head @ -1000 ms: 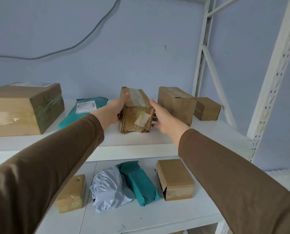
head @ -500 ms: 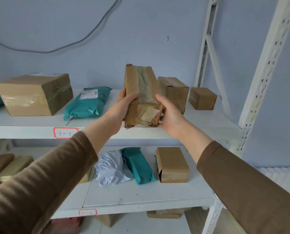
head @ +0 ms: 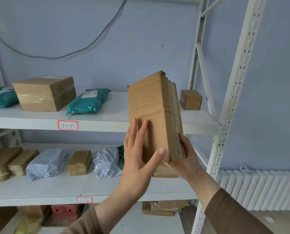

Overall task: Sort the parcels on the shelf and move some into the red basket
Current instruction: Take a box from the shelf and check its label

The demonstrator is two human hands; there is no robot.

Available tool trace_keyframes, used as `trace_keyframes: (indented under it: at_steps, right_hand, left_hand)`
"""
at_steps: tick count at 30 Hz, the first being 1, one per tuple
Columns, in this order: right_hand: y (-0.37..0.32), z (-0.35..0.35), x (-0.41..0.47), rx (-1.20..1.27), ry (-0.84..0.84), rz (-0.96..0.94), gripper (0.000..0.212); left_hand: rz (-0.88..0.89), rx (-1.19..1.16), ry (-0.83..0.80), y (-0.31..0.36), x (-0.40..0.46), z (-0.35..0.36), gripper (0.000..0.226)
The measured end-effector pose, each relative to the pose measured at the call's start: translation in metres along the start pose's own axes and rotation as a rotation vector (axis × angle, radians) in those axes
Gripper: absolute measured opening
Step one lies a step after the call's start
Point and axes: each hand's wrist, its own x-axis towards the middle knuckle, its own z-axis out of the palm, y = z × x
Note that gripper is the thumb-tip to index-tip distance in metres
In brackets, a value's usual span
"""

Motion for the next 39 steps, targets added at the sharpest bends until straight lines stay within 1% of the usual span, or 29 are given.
trace_keyframes:
  at_steps: [2, 3, 5, 7, 10, 12, 13, 16, 18, 19, 21, 22, 25, 27, 29, 32, 33, 35, 36, 37, 39]
  right_hand:
    - [-0.004, -0.006, -0.008, -0.015, -0.030, -0.018, 0.066]
    - [-0.006, -0.007, -0.011, -0.067, -0.019, -0.020, 0.071]
    - [-0.006, -0.008, -0.018, -0.275, 0.000, -0.008, 0.083]
    - [-0.003, -0.005, -0.024, -0.513, -0.024, -0.055, 0.091]
    - [0.005, -0.003, -0.027, -0.816, -0.030, -0.244, 0.112]
    - [0.012, -0.008, -0.026, -1.035, 0.014, -0.357, 0.127]
    - [0.014, -0.011, -0.025, -1.115, 0.044, -0.386, 0.132]
    - [0.014, -0.013, -0.027, -1.211, 0.075, -0.387, 0.135]
    - [0.013, -0.007, -0.030, -1.285, 0.086, -0.371, 0.135]
    - [0.013, -0.003, -0.032, -1.325, 0.092, -0.364, 0.134]
    - [0.014, 0.007, -0.033, -1.373, 0.073, -0.379, 0.130]
    - [0.015, 0.013, -0.034, -1.390, 0.058, -0.386, 0.125]
    - [0.015, 0.030, -0.036, -1.394, 0.045, -0.370, 0.103]
    - [0.015, 0.037, -0.036, -1.331, 0.003, -0.342, 0.088]
    - [0.015, 0.041, -0.036, -1.242, -0.058, -0.293, 0.081]
    - [0.016, 0.041, -0.033, -1.035, -0.126, -0.181, 0.082]
    - [0.016, 0.041, -0.032, -0.952, -0.102, -0.123, 0.088]
    - [0.018, 0.037, -0.030, -0.830, -0.021, -0.009, 0.111]
    - [0.020, 0.035, -0.029, -0.796, 0.001, 0.012, 0.118]
    - [0.021, 0.035, -0.028, -0.772, 0.024, 0.016, 0.117]
    - [0.023, 0.037, -0.023, -0.701, 0.088, -0.001, 0.101]
  left_hand:
    - [-0.064, -0.093, 0.023, 0.003, -0.001, 0.002, 0.079]
    - [-0.116, -0.174, 0.040, 0.007, 0.000, 0.002, 0.079]
    - [-0.229, -0.384, 0.030, 0.007, 0.008, -0.002, 0.078]
    - [-0.267, -0.521, -0.047, 0.000, 0.015, -0.008, 0.081]
    - [-0.244, -0.527, -0.102, -0.021, 0.018, -0.016, 0.094]
    - [-0.243, -0.506, -0.111, -0.030, 0.016, -0.017, 0.098]
    - [-0.238, -0.488, -0.106, -0.034, 0.014, -0.017, 0.098]
    - [-0.260, -0.450, -0.106, -0.047, 0.011, -0.016, 0.098]
    - [-0.317, -0.499, -0.063, -0.052, 0.014, -0.015, 0.098]
    - [-0.361, -0.552, -0.026, -0.052, 0.017, -0.014, 0.094]
    - [-0.463, -0.659, 0.047, -0.043, 0.025, -0.015, 0.076]
    - [-0.519, -0.698, 0.067, -0.040, 0.030, -0.018, 0.072]
    - [-0.671, -0.754, 0.090, -0.042, 0.040, -0.027, 0.076]
    - [-0.731, -0.807, 0.078, -0.046, 0.043, -0.031, 0.071]
    - [-0.758, -0.864, 0.046, -0.044, 0.042, -0.031, 0.076]
    - [-0.769, -0.871, -0.001, -0.042, 0.045, -0.031, 0.080]
    - [-0.766, -0.879, 0.017, -0.046, 0.046, -0.031, 0.080]
    - [-0.783, -0.867, 0.033, -0.049, 0.051, -0.034, 0.079]
    - [-0.790, -0.846, 0.036, -0.047, 0.053, -0.034, 0.077]
    - [-0.791, -0.838, 0.038, -0.046, 0.056, -0.036, 0.075]
    - [-0.809, -0.812, 0.048, -0.042, 0.062, -0.041, 0.067]
